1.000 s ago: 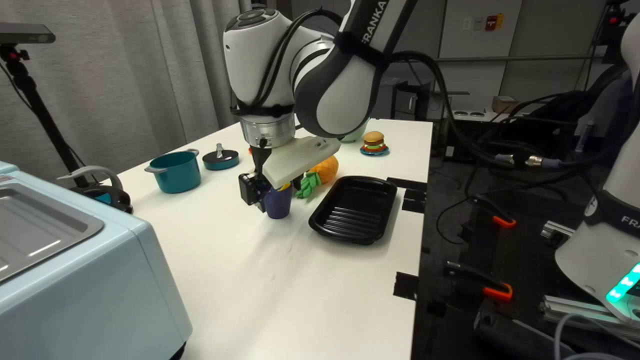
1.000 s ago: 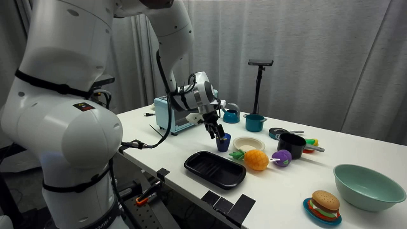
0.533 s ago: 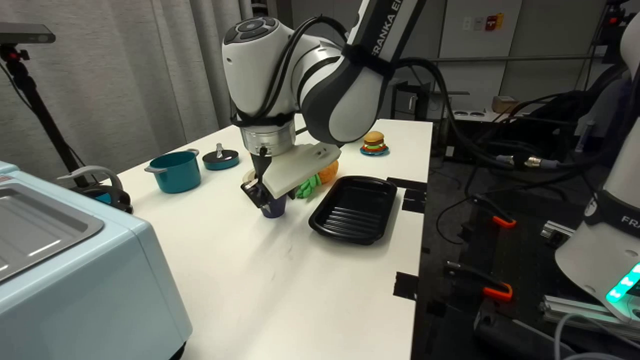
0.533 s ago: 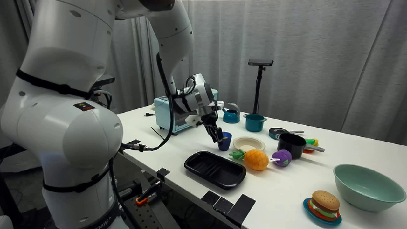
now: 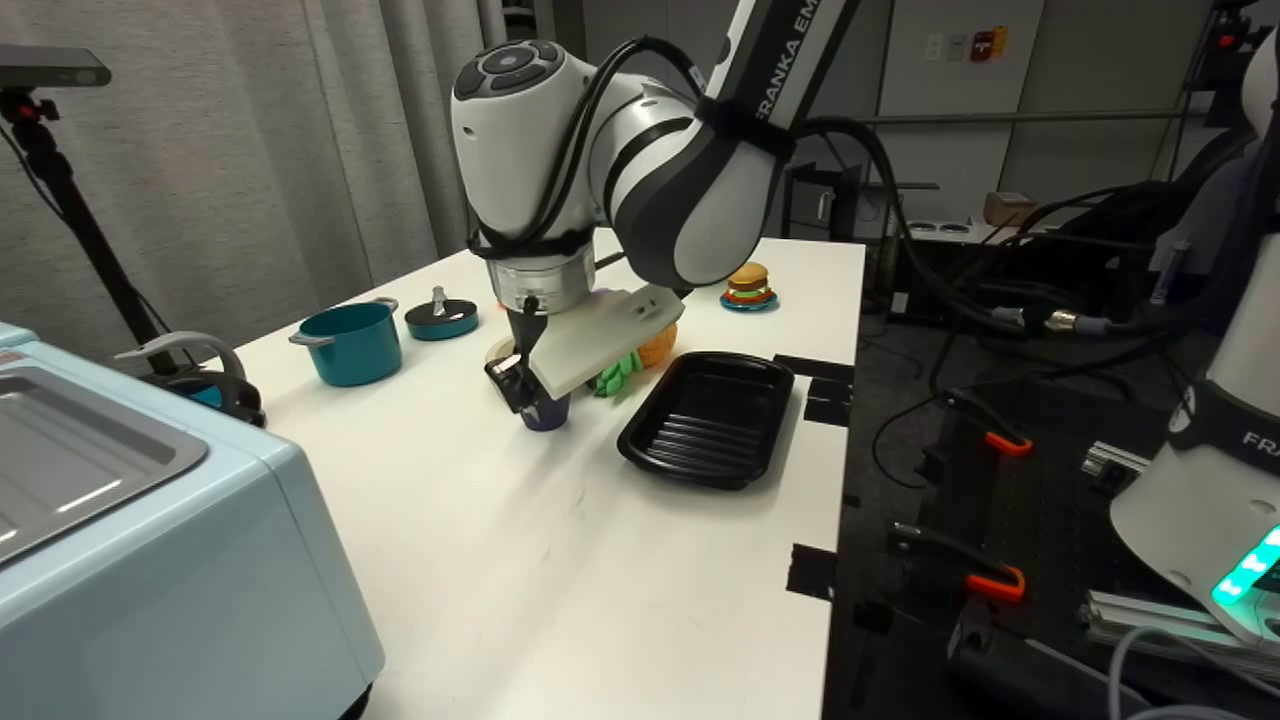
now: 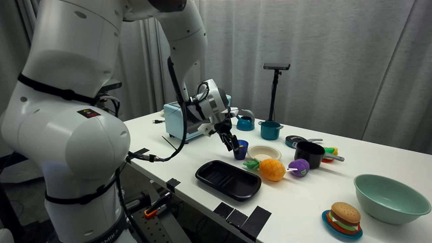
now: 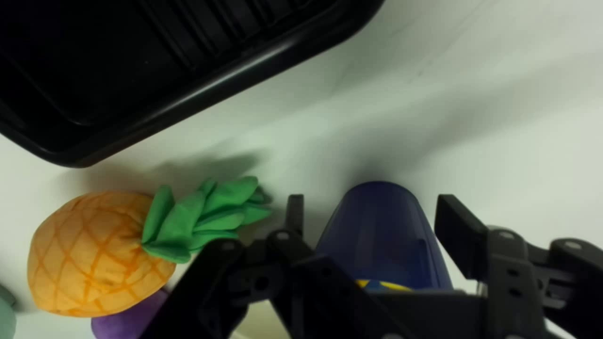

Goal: Pour the contents in the blue cup on the beige plate

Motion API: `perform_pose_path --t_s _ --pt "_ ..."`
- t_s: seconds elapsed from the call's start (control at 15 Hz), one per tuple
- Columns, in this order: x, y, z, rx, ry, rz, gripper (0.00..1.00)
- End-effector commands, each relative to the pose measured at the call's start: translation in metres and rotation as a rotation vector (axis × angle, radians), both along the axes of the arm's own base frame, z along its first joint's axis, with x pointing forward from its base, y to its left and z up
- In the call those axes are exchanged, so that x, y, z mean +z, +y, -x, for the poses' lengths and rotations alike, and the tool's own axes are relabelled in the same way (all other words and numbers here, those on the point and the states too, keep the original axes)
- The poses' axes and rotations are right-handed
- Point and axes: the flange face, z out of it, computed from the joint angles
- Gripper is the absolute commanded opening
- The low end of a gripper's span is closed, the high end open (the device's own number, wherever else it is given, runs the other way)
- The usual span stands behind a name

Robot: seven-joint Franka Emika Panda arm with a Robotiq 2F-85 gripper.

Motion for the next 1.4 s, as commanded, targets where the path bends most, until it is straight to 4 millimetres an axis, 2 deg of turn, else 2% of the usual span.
perform_pose_path --t_s 0.0,0.33,0.4,0.67,1.33 --pt "0.001 -0.006 -0.010 -0.020 -0.038 0.006 1.00" --pt "0.010 -0.022 -0.027 -0.056 -0.094 0.010 1.00" --pt "0.015 -0.037 -0.030 -0.073 -0.102 0.010 1.00" --pt "0.017 -0.047 -0.036 -0.092 -0.121 0.019 1.00" --pt "0.000 -0.044 -0.032 -0.137 -0.092 0.004 1.00"
